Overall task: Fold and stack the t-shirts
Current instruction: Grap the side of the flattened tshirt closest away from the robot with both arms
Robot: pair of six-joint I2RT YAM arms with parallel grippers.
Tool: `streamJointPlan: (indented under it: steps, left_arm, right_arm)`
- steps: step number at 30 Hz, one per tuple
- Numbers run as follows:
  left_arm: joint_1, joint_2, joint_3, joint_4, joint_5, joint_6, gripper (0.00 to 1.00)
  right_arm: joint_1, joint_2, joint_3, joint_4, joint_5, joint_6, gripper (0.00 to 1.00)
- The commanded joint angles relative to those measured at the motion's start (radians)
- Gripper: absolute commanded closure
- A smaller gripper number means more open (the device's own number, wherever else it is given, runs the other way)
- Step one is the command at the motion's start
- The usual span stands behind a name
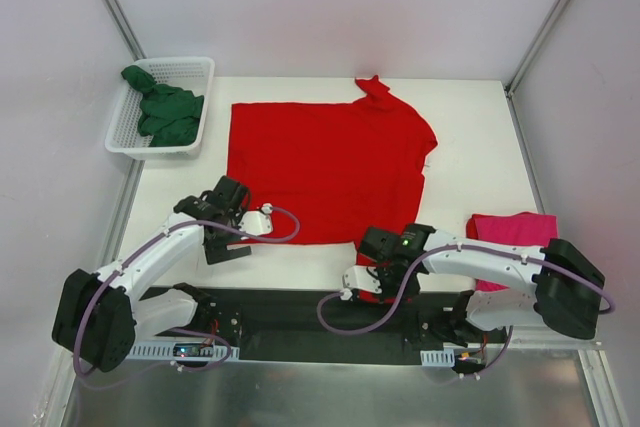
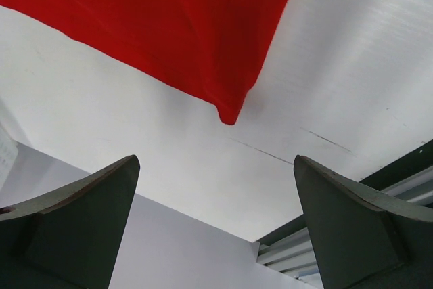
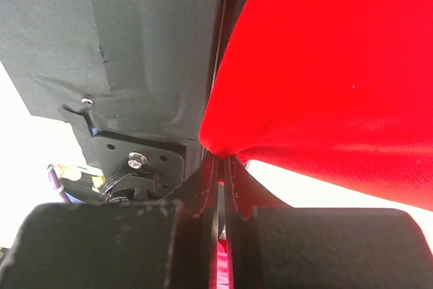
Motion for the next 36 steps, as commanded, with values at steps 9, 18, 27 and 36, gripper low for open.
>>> streamJointPlan:
  steps: [9,18,27,36]
  left_arm:
    - [-0.004,0.071,-0.050,0.058,0.063,0.127,0.01]
    - [0.019,0.198,-0.011,0.196,0.044,0.218,0.05]
    - [0.022,0.202,-0.042,0.185,0.056,0.250,0.19]
    - [0.021,0.185,-0.043,0.166,0.032,0.193,0.33]
  right_arm:
    - [0.013,0.030,0.058,-0.036,-0.035,0.033,0.99]
    - [0.013,0.041,0.074,-0.046,-0.035,0.038,0.99]
    - [0.013,0.055,0.088,-0.045,-0.035,0.042,0.99]
    - [0.011,0.070,0.095,-0.040,-0.026,0.038,0.99]
